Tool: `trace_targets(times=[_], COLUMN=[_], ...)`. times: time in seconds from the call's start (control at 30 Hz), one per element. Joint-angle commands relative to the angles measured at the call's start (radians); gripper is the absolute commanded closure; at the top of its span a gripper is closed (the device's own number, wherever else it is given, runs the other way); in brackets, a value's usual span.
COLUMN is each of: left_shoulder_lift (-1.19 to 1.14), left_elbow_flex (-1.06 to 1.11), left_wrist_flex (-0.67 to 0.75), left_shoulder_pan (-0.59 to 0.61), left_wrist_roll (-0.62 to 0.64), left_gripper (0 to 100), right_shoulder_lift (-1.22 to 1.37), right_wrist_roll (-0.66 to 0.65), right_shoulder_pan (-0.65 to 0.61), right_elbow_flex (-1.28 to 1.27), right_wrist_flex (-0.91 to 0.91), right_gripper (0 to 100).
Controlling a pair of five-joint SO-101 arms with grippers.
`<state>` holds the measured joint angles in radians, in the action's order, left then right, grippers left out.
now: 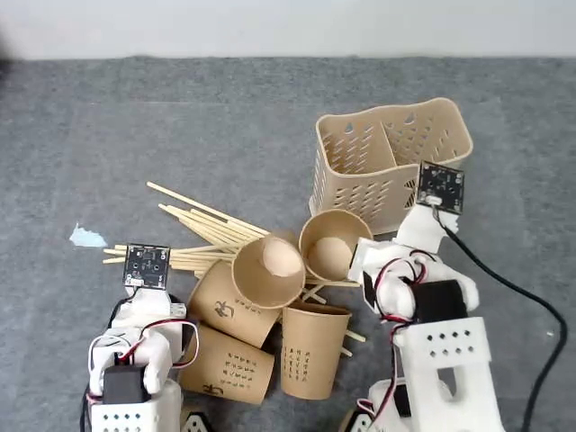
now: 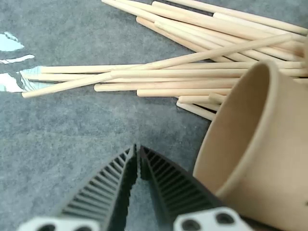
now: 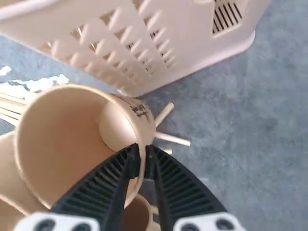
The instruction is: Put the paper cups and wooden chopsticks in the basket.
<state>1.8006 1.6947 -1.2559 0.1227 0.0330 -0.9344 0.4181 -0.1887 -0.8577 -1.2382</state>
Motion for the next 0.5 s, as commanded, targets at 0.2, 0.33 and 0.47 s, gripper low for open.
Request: trace_targets(times=[0.2, 0.33, 0.47], left_shoulder_lift=[0.015, 0.015, 0.015], left_elbow_flex=[-0.01, -0.01, -0.01], left_wrist_flex=[-0.003, -0.003, -0.003], left_shoulder_pan=[0.002, 0.002, 0.002], left_wrist_roll=[-0.002, -0.002, -0.002], left_gripper=[99, 99, 99], right_shoulder_lift=[-0.001, -0.001, 0.001], right_wrist_roll=[-0.089, -0.127, -0.141], right_shoulder_pan=[-0.01, -0.013, -0.01], right_elbow_flex=[0.391, 0.539, 0.677], right_wrist_flex=[-0.354, -0.486, -0.541], right_gripper=[99.1, 99.1, 99.1])
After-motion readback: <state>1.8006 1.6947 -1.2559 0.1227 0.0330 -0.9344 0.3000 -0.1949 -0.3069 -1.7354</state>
